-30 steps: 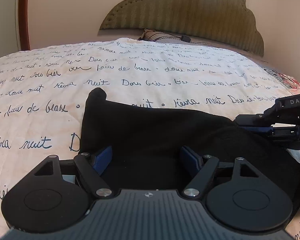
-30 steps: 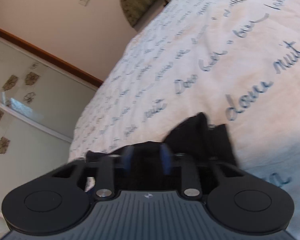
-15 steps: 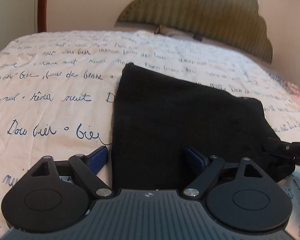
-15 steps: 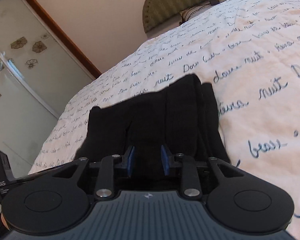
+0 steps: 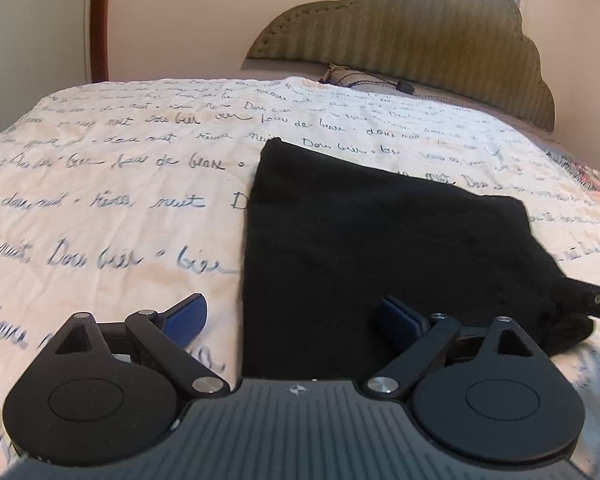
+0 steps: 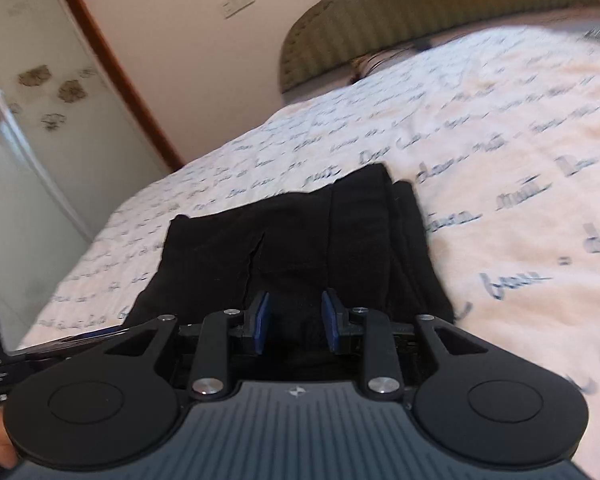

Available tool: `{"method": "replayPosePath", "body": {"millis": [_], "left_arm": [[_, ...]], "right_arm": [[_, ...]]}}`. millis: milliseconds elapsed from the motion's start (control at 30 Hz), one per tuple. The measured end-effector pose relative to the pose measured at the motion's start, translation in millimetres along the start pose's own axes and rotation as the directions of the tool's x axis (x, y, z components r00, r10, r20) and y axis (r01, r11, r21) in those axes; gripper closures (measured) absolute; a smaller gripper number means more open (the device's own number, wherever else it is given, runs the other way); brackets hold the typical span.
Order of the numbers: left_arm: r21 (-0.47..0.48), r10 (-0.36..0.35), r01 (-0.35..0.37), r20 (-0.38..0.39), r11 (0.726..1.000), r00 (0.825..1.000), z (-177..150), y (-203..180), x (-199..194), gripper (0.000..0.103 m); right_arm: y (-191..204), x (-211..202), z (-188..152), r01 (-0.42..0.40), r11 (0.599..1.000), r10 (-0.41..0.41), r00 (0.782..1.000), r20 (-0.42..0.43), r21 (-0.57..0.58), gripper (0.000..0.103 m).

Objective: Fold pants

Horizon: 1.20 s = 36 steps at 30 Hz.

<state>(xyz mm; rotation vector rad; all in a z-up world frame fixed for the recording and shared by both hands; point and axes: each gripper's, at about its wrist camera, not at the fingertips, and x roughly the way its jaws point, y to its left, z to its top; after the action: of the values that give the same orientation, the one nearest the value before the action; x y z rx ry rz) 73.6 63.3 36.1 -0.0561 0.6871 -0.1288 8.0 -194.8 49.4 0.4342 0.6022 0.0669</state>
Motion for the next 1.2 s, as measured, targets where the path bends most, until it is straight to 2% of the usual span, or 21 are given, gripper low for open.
{"method": "replayPosePath", "body": {"millis": [33, 67, 100, 133, 233, 333, 400, 533, 600, 733, 800, 967, 1100, 1200], "left_arm": [[-0.013, -0.013, 0.013, 0.004, 1.000, 1.000, -3.7, 0.7, -10.8, 0.009], [-0.018, -0.023, 0.024, 0.010, 1.000, 1.000, -8.2, 0.3, -21.0, 0.008], [-0.018, -0.033, 0.033, 0.017, 0.999, 0.999, -13.9, -1.0, -32.1, 0.008], [-0.009, -0.041, 0.041, 0.027, 0.999, 0.999, -21.1, -3.4, -43.2, 0.008], [0.028, -0.038, 0.037, 0.045, 0.999, 0.998, -47.1, -10.0, -67.2, 0.007], [0.062, 0.017, -0.019, 0.032, 0.998, 0.999, -74.1, -11.0, -74.8, 0.006], [0.072, 0.044, -0.047, 0.044, 0.996, 0.998, -85.6, -7.3, -80.9, 0.006], [0.101, 0.063, -0.068, 0.052, 0.993, 0.997, -88.0, -3.4, -91.7, 0.002], [0.116, 0.051, -0.056, 0.048, 0.992, 0.998, -91.5, -3.1, -93.0, 0.002], [0.127, 0.042, -0.044, 0.014, 0.991, 0.999, -88.3, -4.7, -80.8, 0.000], [0.121, 0.039, -0.038, -0.005, 0.992, 0.999, -87.1, -3.9, -74.9, 0.000], [0.109, 0.035, -0.034, -0.004, 0.993, 0.999, -87.9, -1.6, -74.3, 0.000], [0.116, 0.039, -0.039, -0.003, 0.993, 0.999, -88.8, -2.7, -74.6, 0.000], [0.118, 0.042, -0.041, -0.004, 0.992, 0.999, -88.9, -2.9, -74.0, 0.000]], "right_arm": [[8.9, -7.2, -3.9, 0.015, 0.999, -0.015, 1.000, 0.001, -0.040, 0.052], [18.6, -12.8, -8.8, 0.051, 0.995, -0.051, 0.999, -0.002, -0.083, 0.023], [27.7, -17.8, -16.0, 0.093, 0.988, -0.093, 0.996, 0.001, -0.123, 0.014], [37.2, -23.4, -25.2, 0.130, 0.976, -0.129, 0.992, 0.013, -0.173, 0.011], [53.6, -34.0, -54.2, 0.179, 0.949, -0.180, 0.983, 0.022, -0.258, 0.011], [56.6, -30.8, -81.1, 0.224, 0.932, -0.241, 0.970, -0.026, -0.285, 0.011], [57.9, -35.6, -92.6, 0.259, 0.920, -0.266, 0.964, 0.015, -0.293, 0.010], [58.1, -39.1, -90.6, 0.283, 0.927, -0.290, 0.957, 0.007, -0.247, 0.009], [62.3, -35.1, -87.8, 0.301, 0.919, -0.311, 0.950, -0.001, -0.255, 0.008], [68.2, -18.8, -84.6, 0.308, 0.915, -0.325, 0.945, -0.023, -0.261, 0.000], [68.9, -11.6, -87.8, 0.312, 0.909, -0.332, 0.943, -0.027, -0.277, 0.000], [68.5, -18.7, -93.1, 0.306, 0.913, -0.321, 0.947, -0.012, -0.270, 0.000], [72.2, -19.1, -95.6, 0.325, 0.902, -0.338, 0.941, 0.004, -0.284, 0.000], [67.9, -18.5, -93.8, 0.310, 0.912, -0.324, 0.946, -0.008, -0.268, 0.000]]}}
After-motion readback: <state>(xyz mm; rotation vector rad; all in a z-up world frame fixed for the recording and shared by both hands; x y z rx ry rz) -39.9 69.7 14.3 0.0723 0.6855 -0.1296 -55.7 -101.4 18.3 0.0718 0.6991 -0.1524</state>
